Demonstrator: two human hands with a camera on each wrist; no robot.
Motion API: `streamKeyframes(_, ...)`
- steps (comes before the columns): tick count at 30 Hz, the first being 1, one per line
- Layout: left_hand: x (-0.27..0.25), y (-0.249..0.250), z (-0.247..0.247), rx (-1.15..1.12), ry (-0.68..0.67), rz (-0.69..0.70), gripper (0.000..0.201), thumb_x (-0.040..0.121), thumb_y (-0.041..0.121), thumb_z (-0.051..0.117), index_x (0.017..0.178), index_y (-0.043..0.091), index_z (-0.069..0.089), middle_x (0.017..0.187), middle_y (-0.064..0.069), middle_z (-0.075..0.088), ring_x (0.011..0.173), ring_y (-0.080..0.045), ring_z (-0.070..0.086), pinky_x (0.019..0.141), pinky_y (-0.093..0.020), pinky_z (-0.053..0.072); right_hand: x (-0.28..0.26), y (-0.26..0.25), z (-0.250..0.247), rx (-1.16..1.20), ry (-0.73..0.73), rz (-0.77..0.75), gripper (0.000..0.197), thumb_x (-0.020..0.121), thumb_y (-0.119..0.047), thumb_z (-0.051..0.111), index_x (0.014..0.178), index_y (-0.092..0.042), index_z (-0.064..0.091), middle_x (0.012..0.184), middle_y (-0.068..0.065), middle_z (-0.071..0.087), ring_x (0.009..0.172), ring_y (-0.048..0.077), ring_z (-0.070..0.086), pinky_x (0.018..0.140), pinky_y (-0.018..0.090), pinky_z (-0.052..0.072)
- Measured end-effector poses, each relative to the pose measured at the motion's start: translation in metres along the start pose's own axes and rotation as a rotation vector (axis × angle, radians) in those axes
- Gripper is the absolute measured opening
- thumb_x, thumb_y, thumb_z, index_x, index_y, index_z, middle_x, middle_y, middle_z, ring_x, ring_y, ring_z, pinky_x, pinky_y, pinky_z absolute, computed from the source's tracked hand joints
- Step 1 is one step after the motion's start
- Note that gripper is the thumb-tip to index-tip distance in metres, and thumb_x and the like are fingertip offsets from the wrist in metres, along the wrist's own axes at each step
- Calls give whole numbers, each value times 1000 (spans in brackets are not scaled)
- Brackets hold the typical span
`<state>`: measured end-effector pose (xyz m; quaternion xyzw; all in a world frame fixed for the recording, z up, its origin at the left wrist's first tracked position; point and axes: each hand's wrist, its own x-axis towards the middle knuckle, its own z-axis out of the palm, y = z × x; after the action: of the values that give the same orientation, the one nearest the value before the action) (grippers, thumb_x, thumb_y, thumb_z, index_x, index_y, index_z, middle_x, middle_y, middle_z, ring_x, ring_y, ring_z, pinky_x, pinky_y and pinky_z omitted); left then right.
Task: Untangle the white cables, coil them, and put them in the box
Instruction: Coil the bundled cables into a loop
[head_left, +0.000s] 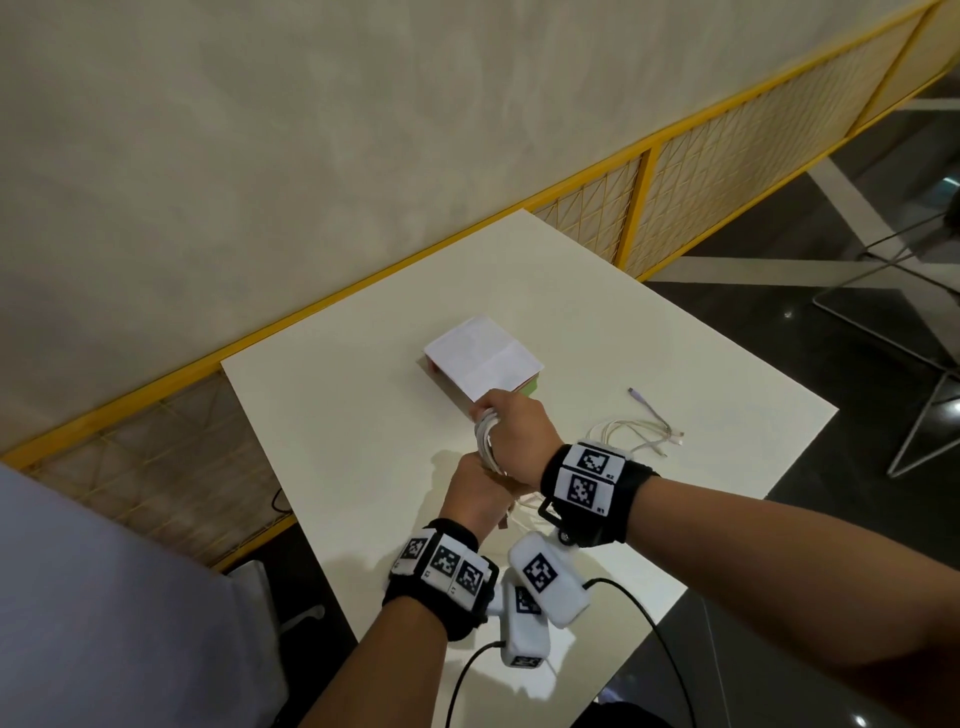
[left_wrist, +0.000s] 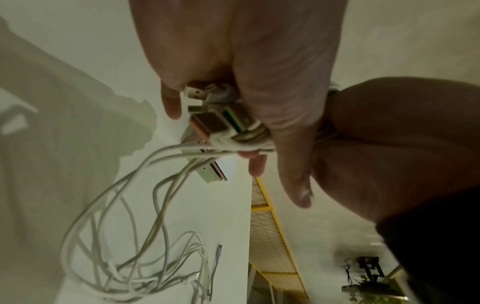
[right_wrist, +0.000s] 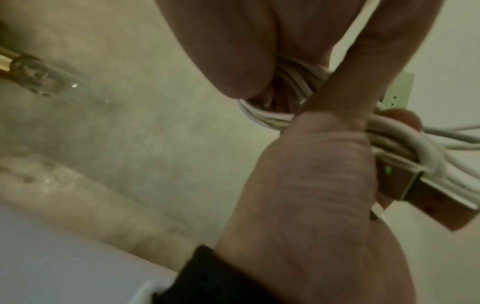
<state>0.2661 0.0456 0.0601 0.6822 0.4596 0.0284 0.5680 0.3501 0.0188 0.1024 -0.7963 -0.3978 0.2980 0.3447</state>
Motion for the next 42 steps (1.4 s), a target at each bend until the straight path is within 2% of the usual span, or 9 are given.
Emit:
streamKeyframes(13,3,-1,-13,-31,-67,73,17,82,18,64,70,9,69,45,7,56,42,-9,47,41,-15,37,10,6,-10,4,-174,-46,43,73,13,34,91,-17,60,104,13,66,95,27,62,71,29,54)
streamKeyframes(18,0,-5,-18,-195,-99,104,19,87,22,63,75,8,68,65,-2,72,52,-11,60,49,-21,39,12,3,-13,55,-238,-84,39,83,8,40,113,-10,58,104,5,61,93,21,57,75,24,46)
streamKeyframes(21,-2,-11,-16,-388,-26,105,15,88,20,64,79,8,63,54,1,63,57,-23,65,51,-26,40,11,13,-22,208,-326,-81,47,84,-6,58,128,-13,46,114,5,57,98,19,56,76,21,46)
streamKeyframes(25,-1,-16,-17,-640,21,44,22,87,18,66,75,0,59,43,-3,51,42,-21,58,62,-35,45,1,46,-22,341,-559,17,75,78,-23,68,141,-12,29,120,0,57,109,16,57,98,33,44)
streamKeyframes(30,-4,-8,-16,-729,5,50,15,92,13,58,82,2,64,49,-5,57,47,-20,58,50,-27,45,-20,75,11,-112,-711,-47,60,73,-38,74,121,-13,47,109,5,65,104,23,60,95,31,47)
streamKeyframes(33,-4,-6,-16,-762,-18,67,12,91,9,57,85,4,66,52,-6,60,47,-19,59,51,-27,50,-24,78,19,-82,-686,-11,9,89,-23,59,94,-17,62,76,-7,62,73,10,58,70,10,44)
streamKeyframes(37,0,-14,-21,-675,10,90,10,92,11,58,92,10,68,44,1,48,41,-15,51,56,-30,46,-26,91,14,-115,-740,155,31,87,-34,53,59,-22,58,62,1,66,60,6,56,77,21,45)
streamKeyframes(40,1,-20,-21,-649,66,43,8,89,14,62,85,7,63,41,2,41,40,-14,43,58,-32,49,-24,91,-2,-243,-798,198,37,86,-38,53,54,-20,55,54,-3,65,57,5,58,87,25,45)
streamKeyframes(42,1,-24,-21,-655,101,33,16,89,15,64,77,8,57,42,1,38,41,-16,39,62,-35,52,-21,83,-14,-151,-819,236,33,89,-34,55,60,-17,53,48,-3,62,47,10,58,77,29,51)
